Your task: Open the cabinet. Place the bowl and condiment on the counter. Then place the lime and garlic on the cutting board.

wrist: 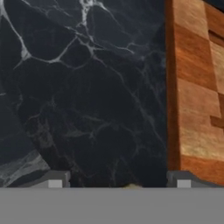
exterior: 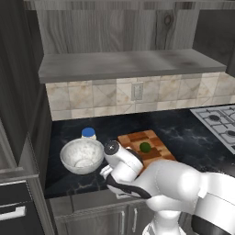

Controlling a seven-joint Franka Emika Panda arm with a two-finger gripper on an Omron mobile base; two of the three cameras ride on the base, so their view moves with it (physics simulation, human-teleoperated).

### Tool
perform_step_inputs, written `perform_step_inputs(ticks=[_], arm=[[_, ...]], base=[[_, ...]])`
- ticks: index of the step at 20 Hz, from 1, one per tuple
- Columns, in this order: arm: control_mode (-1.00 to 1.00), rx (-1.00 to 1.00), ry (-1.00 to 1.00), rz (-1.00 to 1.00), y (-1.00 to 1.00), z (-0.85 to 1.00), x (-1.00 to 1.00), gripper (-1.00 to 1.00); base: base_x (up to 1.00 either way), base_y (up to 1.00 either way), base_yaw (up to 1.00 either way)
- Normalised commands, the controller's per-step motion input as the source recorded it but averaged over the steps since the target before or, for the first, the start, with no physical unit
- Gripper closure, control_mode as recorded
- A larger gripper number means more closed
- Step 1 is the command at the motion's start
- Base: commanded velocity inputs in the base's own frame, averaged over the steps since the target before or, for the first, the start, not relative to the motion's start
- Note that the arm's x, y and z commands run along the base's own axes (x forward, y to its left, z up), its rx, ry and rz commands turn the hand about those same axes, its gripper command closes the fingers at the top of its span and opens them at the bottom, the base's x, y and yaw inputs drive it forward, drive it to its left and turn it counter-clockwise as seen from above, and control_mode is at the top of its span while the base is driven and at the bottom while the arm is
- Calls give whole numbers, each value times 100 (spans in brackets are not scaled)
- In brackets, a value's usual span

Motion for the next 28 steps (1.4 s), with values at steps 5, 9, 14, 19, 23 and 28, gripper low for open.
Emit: perform_step_inputs(ticks=[5, 9, 14, 19, 23, 28], arm=[[-100, 2, 0, 0, -25, -44, -8, -100], [-100, 0, 0, 0, -38, -32, -22, -100], [-100, 0, 0, -1, -6, -1, -4, -100], [-100, 1, -3, 0, -25, 1, -28, -100], [-100, 1, -2, 0, -26, 0, -43, -100], [-100, 0, -1, 0, -7, 0, -14, -100]], base=[[0, 0, 0], [0, 0, 0], [0, 0, 0], [0, 0, 0], [0, 0, 0], [0, 0, 0]])
